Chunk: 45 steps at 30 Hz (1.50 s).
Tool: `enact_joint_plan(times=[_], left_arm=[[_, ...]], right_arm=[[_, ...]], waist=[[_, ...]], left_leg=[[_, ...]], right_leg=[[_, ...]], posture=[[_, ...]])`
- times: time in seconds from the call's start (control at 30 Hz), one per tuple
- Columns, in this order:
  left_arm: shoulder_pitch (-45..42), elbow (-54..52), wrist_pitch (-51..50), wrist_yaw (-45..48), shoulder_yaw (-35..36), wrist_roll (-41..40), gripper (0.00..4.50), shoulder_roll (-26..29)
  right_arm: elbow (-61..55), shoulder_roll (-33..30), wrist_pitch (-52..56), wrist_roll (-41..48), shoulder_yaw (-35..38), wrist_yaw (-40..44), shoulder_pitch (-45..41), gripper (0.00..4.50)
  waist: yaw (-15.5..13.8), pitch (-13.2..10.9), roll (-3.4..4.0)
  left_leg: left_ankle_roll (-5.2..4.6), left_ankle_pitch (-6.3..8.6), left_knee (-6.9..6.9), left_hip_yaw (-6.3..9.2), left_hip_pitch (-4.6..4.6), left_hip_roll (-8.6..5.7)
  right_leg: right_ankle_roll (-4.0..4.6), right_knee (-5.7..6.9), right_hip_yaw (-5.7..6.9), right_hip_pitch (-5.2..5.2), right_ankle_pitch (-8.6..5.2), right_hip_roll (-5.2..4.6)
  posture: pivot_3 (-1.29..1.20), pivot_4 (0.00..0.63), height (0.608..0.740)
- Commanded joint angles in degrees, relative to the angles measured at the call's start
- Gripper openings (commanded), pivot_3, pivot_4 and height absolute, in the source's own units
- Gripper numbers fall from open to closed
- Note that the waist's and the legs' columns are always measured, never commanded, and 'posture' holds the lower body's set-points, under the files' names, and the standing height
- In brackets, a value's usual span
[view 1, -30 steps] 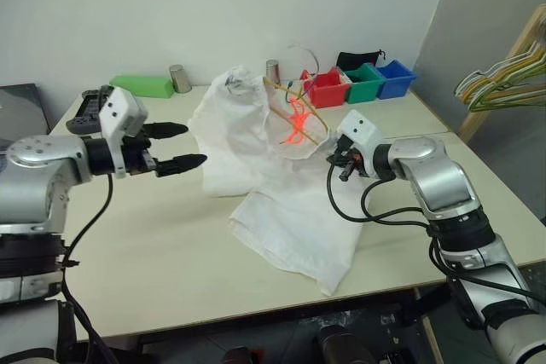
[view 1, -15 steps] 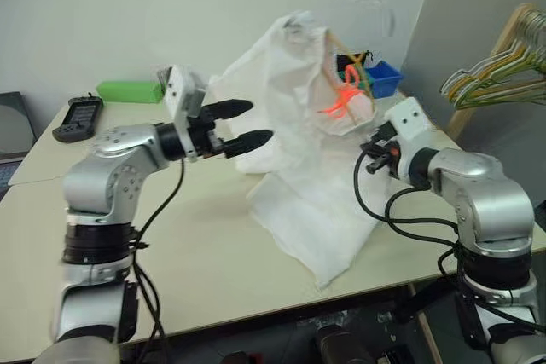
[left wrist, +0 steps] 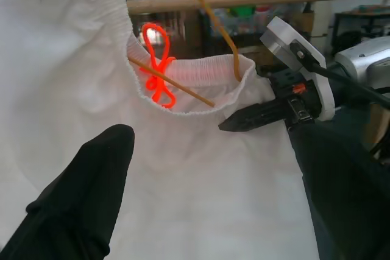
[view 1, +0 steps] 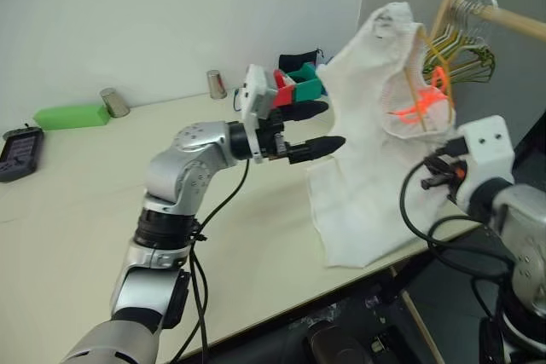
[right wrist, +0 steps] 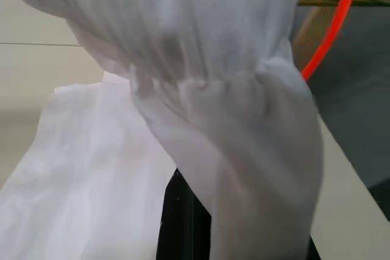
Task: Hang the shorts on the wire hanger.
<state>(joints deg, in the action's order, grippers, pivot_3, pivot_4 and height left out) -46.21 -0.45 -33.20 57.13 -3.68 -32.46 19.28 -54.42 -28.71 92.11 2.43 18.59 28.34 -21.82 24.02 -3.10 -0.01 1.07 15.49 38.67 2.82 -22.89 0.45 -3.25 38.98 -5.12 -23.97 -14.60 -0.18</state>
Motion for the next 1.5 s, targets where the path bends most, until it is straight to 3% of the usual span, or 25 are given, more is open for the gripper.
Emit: enact_joint_plan(times=[0.03, 0.2, 0.33, 0.53, 0.73, 1.1, 1.5], left_arm=[[-2.58, 2.59, 3.37, 1.72, -0.97, 0.81, 4.46, -1.83], [-3.42, 5.31, 5.41, 3.42, -1.86, 1.29, 4.46, -3.61], [-5.71, 10.45, 10.6, 4.54, -3.68, 2.93, 4.46, -8.88], [-7.59, 15.03, 14.99, 3.23, -3.35, 5.28, 4.46, -12.74], [-8.94, 19.01, 20.04, -2.31, -1.42, 8.04, 4.46, -15.11], [-7.17, 20.68, 30.59, -11.37, -2.9, 16.8, 4.46, -16.5], [-5.45, 19.05, 31.54, -11.95, -4.1, 18.11, 4.46, -17.96]], right_arm=[[-5.43, -1.16, 0.39, 0.88, 4.77, -0.7, 2.68, 0.0], [-5.58, -2.22, 0.39, 3.3, 7.89, -1.85, 5.76, 0.0], [-5.58, -4.43, 0.39, 8.83, 15.18, -2.91, 13.89, 0.0], [-5.58, -5.42, 0.39, 16.16, 22.38, -8.04, 18.18, 0.0], [-5.41, -4.28, 0.39, 12.59, 23.62, -15.32, 17.44, 0.0], [7.74, -7.37, 0.39, 11.89, 21.43, -17.14, 11.15, 0.0], [18.15, -9.28, 0.39, 11.22, 23.66, -17.36, 5.42, 0.0]], waist=[[2.0, 0.04, 0.06], [7.3, 0.07, 0.01], [10.61, 0.15, -0.1], [16.98, 0.06, -0.29], [21.2, 0.14, -0.5], [21.28, 0.13, -0.54], [18.67, 0.12, -0.57]], left_leg=[[-0.15, 0.09, 0.01, -0.04, 0.06, 0.0], [-0.65, 0.41, 0.01, -0.09, 0.63, 0.04], [-0.9, 0.64, 0.0, -0.27, 1.01, 0.01], [-1.43, 1.1, -0.02, -0.52, 1.69, -0.39], [-1.29, 1.18, -0.6, -0.63, 2.81, -0.78], [-0.74, 1.5, -0.62, -0.61, 3.12, -0.94], [-0.71, 1.52, -0.6, -0.75, 3.12, -1.2]], right_leg=[[0.01, 0.0, 0.0, 0.06, -0.04, 0.02], [-0.38, -0.05, 0.0, 0.75, -0.52, -0.13], [-0.59, -0.09, -0.18, 1.09, -0.79, -0.33], [-1.12, -0.24, -0.31, 1.97, -1.2, -0.81], [-1.47, -1.13, -0.42, 3.25, -1.41, -1.25], [-1.86, -1.94, -0.38, 3.98, -1.36, -1.56], [-2.12, -2.02, -0.51, 4.02, -1.33, -1.86]], posture=[[-0.6, 0.0, 0.74], [-0.63, 0.0, 0.74], [-0.71, 0.0, 0.74], [-0.73, 0.0, 0.74], [-0.71, 0.001, 0.74], [-0.66, 0.0, 0.74], [-0.63, 0.0, 0.74]])
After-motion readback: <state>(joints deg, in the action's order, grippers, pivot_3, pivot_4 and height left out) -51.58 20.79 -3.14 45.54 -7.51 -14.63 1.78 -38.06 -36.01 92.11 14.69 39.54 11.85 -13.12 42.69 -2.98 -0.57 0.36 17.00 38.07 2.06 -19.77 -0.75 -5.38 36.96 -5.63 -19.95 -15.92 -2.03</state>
